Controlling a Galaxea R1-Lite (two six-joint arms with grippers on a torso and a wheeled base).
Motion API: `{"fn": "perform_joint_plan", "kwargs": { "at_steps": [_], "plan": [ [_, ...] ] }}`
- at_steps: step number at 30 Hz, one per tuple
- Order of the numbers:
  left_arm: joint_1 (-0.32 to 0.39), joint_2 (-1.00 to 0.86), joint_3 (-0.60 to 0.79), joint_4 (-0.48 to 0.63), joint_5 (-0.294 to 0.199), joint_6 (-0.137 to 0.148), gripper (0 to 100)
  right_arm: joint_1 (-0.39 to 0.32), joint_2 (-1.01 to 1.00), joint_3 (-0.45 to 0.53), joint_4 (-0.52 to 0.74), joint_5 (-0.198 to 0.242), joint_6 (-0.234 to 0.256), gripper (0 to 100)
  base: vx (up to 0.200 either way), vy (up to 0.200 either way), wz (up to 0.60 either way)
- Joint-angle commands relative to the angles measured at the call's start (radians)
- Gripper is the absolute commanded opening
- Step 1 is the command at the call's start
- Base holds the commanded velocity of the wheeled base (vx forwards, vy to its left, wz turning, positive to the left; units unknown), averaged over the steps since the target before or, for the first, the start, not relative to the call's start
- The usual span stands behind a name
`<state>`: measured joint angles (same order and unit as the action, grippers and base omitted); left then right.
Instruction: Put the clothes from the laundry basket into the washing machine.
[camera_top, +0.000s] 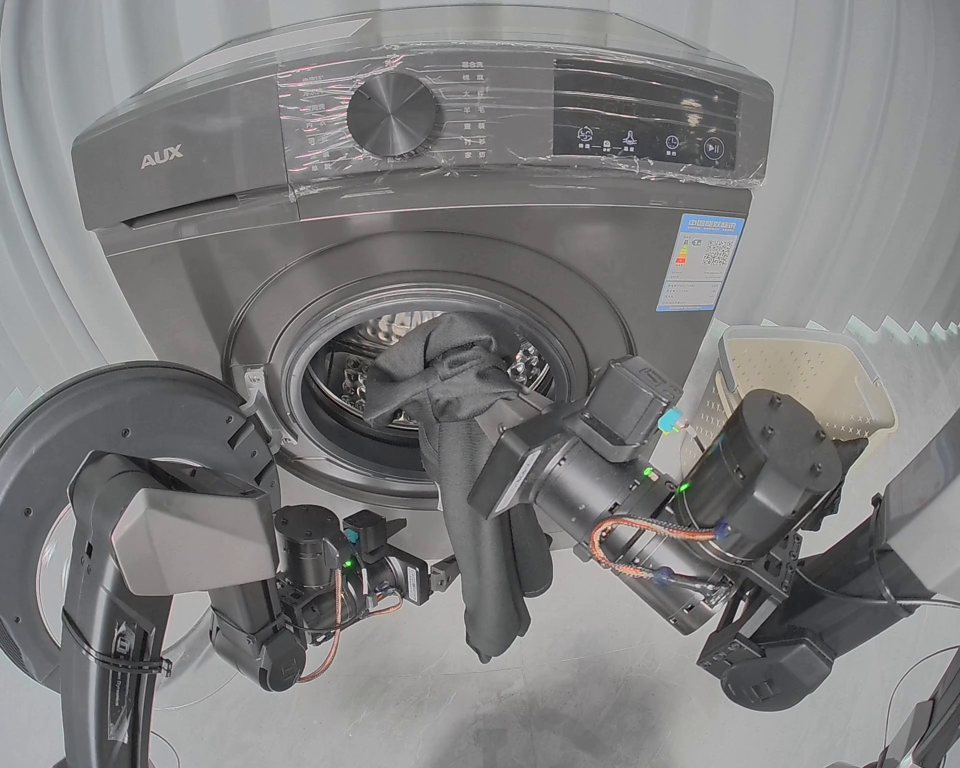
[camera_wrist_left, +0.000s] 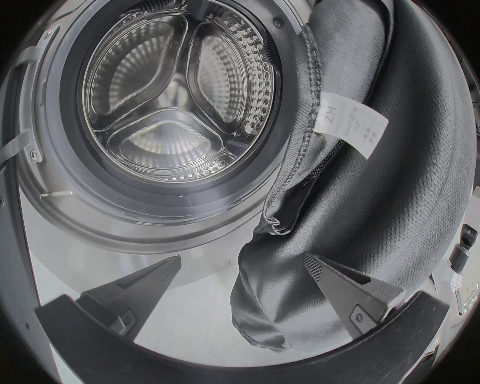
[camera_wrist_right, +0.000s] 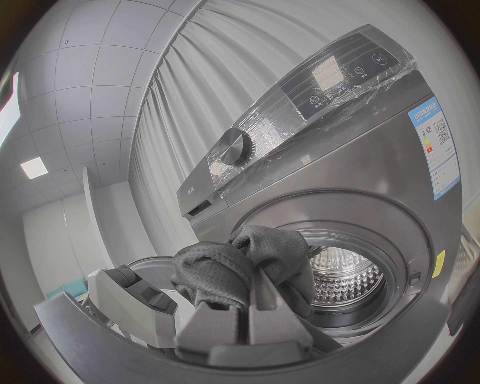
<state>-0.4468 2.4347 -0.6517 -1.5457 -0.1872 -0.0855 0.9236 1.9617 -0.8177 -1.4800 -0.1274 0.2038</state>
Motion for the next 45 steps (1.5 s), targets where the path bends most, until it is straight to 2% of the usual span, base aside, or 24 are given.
{"fn": "perform_joint_plan", "kwargs": {
  "at_steps": [1,5,13,17,27,28,39,41,43,45],
  "plan": [
    [-0.003,0.006,0.01,-0.001,-0.001,0.0,100,0.001,0.003,0.002,0.0,0.0,0.0,0,0.0,0.0,0.0],
    [0.005,0.024,-0.003,-0.001,-0.005,0.0,100,0.009,0.003,0.002,0.0,0.0,0.0,0,0.0,0.0,0.0],
    [0.005,0.033,-0.036,-0.001,-0.09,-0.003,100,0.015,0.005,0.003,0.0,0.0,0.0,0,0.0,0.0,0.0],
    [0.005,0.035,-0.092,-0.001,-0.09,-0.013,100,0.015,0.006,0.003,0.0,0.0,0.0,0,0.0,0.0,0.0],
    [-0.001,0.061,-0.161,-0.001,-0.092,-0.007,100,0.02,0.019,0.002,-0.002,0.0,0.0,0,0.0,0.0,0.0],
    [0.0,0.072,-0.18,-0.001,-0.089,-0.003,0,0.021,0.019,0.002,-0.003,0.0,0.0,0,0.0,0.0,0.0],
    [0.008,0.078,-0.192,-0.002,-0.077,0.001,0,0.011,0.019,0.022,-0.016,0.0,0.002,0,0.0,0.0,0.0],
    [0.02,0.073,-0.181,-0.002,-0.061,0.004,0,0.001,0.016,0.031,-0.016,-0.001,0.002,0,0.0,0.0,0.0],
    [0.045,0.047,-0.157,-0.002,-0.02,0.004,0,-0.016,0.013,0.035,-0.016,-0.001,0.002,0,0.0,0.0,0.0],
    [0.057,0.027,-0.134,-0.002,-0.012,0.004,0,-0.029,0.011,0.041,-0.014,0.0,0.0,0,0.0,0.0,0.0]
  ]
}}
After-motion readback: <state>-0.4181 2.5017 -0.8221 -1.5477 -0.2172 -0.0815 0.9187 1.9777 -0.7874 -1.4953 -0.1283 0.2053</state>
